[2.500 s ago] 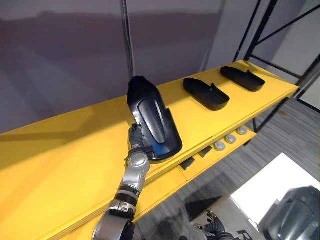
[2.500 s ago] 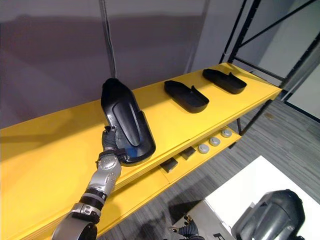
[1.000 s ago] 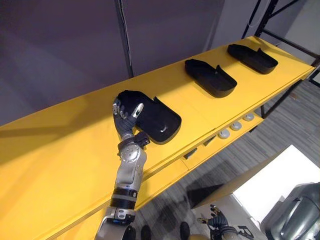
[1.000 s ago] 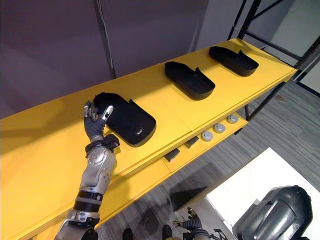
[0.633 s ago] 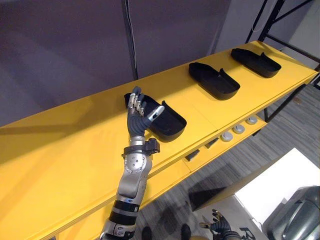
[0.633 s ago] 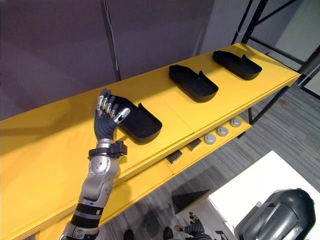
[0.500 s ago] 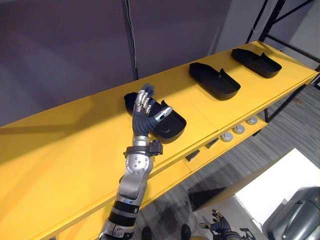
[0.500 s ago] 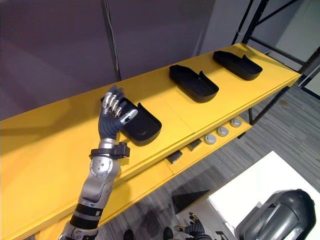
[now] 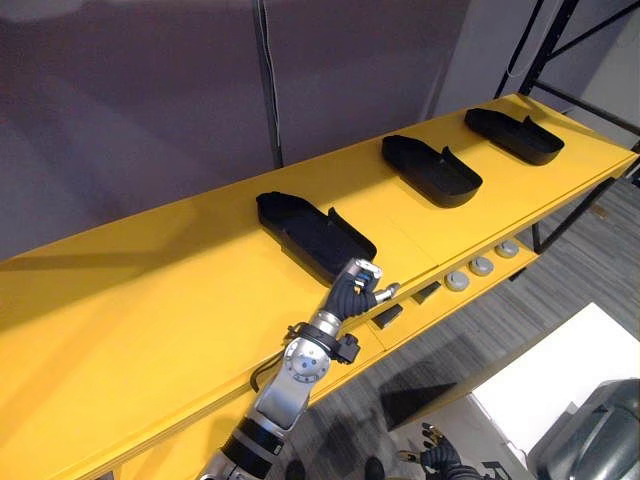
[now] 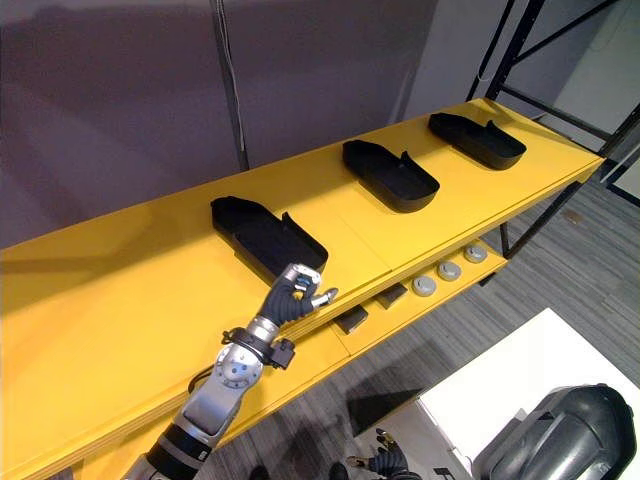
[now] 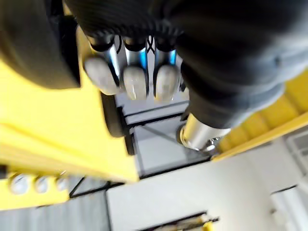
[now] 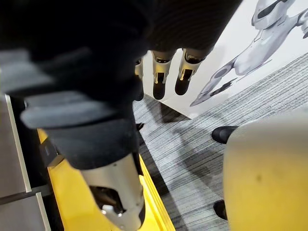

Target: Walk over and take plastic housings, then place them on the shelf

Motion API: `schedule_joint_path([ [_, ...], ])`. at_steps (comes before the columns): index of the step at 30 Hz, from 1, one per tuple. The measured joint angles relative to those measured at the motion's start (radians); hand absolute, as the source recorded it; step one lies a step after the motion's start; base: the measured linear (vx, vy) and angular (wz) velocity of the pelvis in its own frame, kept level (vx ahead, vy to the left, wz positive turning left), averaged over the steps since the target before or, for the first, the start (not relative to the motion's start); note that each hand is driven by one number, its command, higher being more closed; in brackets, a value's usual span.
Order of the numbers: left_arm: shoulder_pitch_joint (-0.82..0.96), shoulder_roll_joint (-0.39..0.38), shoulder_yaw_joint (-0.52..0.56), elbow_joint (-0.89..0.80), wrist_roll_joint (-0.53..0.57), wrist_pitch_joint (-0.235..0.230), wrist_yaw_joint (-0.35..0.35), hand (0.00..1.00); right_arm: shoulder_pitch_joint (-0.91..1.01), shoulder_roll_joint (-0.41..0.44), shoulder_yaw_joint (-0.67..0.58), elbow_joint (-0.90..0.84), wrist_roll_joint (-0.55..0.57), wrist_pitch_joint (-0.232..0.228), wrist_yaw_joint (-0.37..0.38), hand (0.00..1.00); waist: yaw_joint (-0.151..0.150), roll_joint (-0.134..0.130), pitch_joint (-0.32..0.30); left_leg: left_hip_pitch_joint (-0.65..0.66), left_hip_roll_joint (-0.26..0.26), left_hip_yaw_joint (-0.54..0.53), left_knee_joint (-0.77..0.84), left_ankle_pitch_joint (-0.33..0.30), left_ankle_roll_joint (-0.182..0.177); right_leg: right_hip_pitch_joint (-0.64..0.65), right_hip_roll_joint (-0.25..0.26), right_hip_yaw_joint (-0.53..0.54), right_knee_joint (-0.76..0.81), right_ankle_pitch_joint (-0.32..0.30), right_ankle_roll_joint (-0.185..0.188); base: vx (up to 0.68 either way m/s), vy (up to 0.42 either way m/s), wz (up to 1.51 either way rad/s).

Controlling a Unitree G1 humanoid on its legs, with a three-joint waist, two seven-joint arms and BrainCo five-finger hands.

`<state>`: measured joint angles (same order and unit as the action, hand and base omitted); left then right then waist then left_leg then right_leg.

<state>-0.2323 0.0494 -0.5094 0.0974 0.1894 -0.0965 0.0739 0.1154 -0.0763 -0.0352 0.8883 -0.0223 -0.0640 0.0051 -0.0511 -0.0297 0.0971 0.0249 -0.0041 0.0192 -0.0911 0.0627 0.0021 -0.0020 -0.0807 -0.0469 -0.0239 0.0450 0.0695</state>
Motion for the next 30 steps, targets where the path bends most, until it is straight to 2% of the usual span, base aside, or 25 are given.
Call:
schedule_joint_path([
  [6,-0.057,-0.001,-0.027,0.172,0.037,0.004,0.014,1.00,-0.011,0.002,0.000,0.003,-0.001,-0.001,-0.005,0.00,-0.024,-0.004,0.003,-0.001,0.001,0.005,0.000,0.000,0.000,0.000,0.001,0.002,-0.008,0.003,-0.003,0.00,0.002,-0.01],
  [10,-0.113,-0.001,-0.024,0.250,0.064,0.013,0.059,1.00,-0.024,0.003,0.000,0.008,-0.001,-0.001,-0.008,0.00,-0.037,-0.011,0.011,-0.003,0.002,0.011,0.000,-0.001,-0.001,0.001,0.002,0.005,-0.021,0.012,-0.005,0.00,0.012,-0.05],
  [15,-0.176,-0.008,0.022,0.320,0.102,0.033,0.123,1.00,-0.041,0.005,-0.001,0.010,-0.001,-0.001,-0.027,0.00,-0.052,-0.019,0.048,-0.004,0.004,0.024,0.000,-0.001,-0.002,-0.002,0.004,0.010,-0.025,0.017,-0.006,-0.02,0.007,-0.07],
  [30,-0.282,-0.040,0.208,0.360,0.150,0.072,0.227,1.00,-0.083,0.011,-0.005,0.005,-0.001,-0.004,-0.044,0.00,-0.074,-0.017,0.104,-0.014,0.011,0.048,0.001,-0.007,-0.010,-0.021,0.011,0.033,-0.024,0.018,-0.007,0.00,0.004,-0.03],
])
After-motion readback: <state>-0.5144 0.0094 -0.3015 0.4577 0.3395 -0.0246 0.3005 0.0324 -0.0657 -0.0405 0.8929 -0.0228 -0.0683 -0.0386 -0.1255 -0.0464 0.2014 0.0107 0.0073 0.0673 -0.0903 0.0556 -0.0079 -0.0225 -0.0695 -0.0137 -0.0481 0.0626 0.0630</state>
